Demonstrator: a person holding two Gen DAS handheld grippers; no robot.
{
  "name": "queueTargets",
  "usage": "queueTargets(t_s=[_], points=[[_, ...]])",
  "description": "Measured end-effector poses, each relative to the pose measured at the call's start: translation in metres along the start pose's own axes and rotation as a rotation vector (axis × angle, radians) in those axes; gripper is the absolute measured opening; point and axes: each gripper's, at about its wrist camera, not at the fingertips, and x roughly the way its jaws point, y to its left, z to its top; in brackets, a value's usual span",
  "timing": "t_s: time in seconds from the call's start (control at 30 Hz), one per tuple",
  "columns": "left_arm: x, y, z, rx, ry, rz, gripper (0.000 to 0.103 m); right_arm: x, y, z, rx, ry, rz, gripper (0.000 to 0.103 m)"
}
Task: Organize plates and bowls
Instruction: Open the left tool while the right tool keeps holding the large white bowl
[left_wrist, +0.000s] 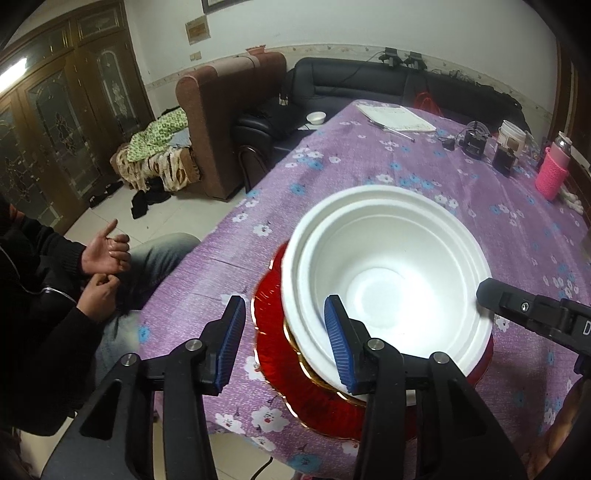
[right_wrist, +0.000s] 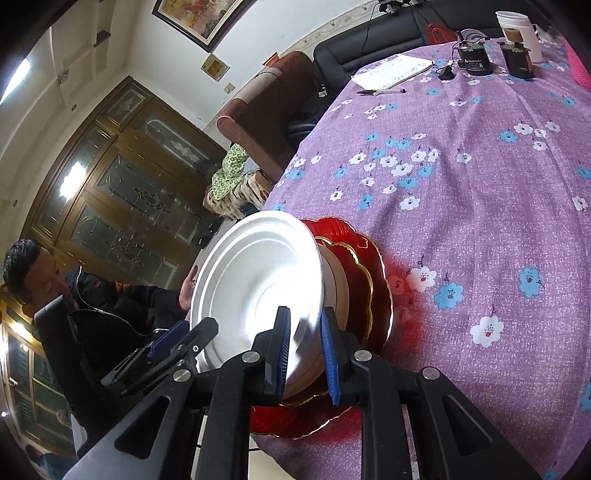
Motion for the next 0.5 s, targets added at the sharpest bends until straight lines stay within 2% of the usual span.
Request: queueTargets(t_s=[0.17, 0.5], points=[[-0.0061, 0.005, 0.0006, 0.0, -0.026, 0.035, 0.051, -0.0033, 0.0017, -0.0004, 0.0, -0.007, 0.001, 0.018], [-0.0106, 0.0082, 0.004, -0.002, -0.051, 0.074, 0.052, -0.0066, 0.0013, -0.0009, 0.004, -0.016, 0.011, 0.018]])
